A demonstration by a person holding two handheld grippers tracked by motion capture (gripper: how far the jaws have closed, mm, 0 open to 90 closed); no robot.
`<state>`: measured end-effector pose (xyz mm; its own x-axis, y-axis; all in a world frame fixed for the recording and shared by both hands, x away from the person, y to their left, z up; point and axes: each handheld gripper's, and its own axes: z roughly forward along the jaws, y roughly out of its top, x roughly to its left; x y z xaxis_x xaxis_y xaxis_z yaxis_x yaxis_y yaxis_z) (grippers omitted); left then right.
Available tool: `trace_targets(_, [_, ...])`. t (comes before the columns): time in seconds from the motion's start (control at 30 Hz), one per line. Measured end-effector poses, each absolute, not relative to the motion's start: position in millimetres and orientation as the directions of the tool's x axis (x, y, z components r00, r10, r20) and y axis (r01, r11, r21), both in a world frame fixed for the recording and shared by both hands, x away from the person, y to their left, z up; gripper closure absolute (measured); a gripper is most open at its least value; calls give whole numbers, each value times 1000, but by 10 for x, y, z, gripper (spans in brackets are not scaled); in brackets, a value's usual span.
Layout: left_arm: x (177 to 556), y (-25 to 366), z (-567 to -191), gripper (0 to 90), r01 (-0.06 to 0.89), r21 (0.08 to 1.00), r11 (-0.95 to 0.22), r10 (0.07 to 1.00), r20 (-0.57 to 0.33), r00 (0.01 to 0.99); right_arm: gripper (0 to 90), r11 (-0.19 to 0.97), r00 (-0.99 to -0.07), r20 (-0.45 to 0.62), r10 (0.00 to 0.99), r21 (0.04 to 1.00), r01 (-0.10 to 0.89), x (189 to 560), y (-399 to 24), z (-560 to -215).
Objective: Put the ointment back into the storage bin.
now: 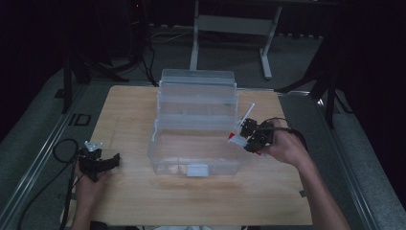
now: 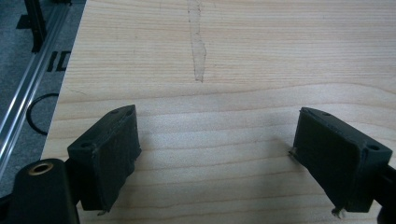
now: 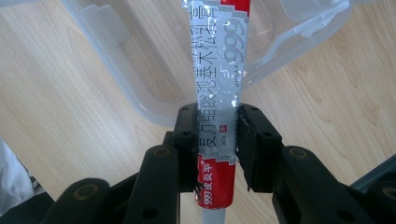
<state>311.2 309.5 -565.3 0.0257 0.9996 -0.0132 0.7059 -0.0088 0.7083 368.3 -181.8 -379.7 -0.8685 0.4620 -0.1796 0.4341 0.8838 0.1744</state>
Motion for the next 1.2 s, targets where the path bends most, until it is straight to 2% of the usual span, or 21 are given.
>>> trace_targets(1.2, [3112,3095,-5653,150,707,708,-9,1000,-13,26,699,937,-924,-188,332,177,301,3691,-1526,-3813])
